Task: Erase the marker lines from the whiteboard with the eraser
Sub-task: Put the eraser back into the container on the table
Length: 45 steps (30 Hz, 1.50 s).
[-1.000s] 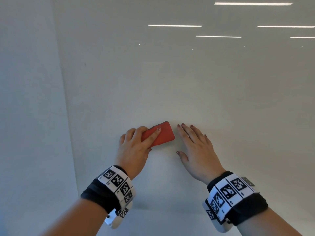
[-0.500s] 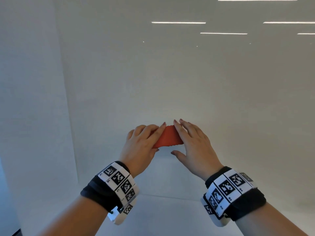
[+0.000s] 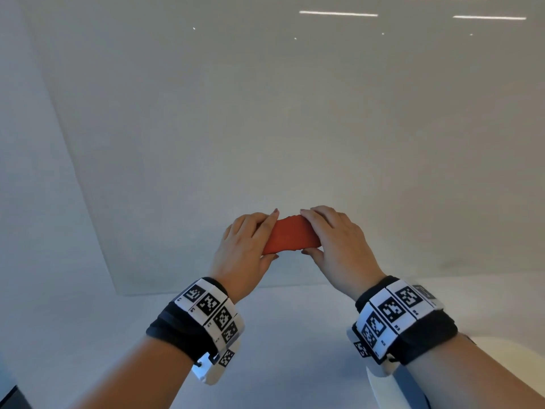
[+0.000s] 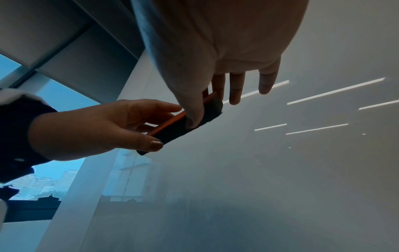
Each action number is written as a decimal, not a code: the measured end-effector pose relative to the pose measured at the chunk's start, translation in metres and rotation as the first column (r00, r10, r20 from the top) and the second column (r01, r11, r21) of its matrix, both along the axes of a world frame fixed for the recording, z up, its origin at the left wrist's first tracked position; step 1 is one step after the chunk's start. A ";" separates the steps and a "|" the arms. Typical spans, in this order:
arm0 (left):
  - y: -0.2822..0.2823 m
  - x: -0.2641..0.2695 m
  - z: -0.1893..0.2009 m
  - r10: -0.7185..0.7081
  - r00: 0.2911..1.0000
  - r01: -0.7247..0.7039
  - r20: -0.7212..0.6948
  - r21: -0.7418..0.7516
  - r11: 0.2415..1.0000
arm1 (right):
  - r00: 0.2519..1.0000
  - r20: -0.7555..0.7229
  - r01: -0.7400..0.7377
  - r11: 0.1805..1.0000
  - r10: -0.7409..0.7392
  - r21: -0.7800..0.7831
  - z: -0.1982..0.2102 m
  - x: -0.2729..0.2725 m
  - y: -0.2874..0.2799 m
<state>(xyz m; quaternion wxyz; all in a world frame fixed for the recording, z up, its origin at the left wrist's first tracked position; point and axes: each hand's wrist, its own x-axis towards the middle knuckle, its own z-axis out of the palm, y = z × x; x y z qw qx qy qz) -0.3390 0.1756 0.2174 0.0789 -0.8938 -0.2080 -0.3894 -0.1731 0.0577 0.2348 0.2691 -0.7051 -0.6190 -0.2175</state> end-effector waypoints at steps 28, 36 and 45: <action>-0.140 0.156 -0.113 -0.100 0.986 0.054 -0.130 -0.318 0.946 | 0.991 -0.080 0.075 0.938 -0.108 -0.338 -0.095 0.148 -0.147; -0.178 0.222 -0.145 -0.120 0.973 0.040 -0.197 -0.367 0.929 | 0.983 -0.164 0.007 0.898 -0.088 -0.439 -0.129 0.214 -0.179; -0.201 0.276 -0.192 -0.166 0.951 0.027 -0.262 -0.463 0.886 | 0.956 -0.262 -0.023 0.862 -0.129 -0.506 -0.175 0.266 -0.203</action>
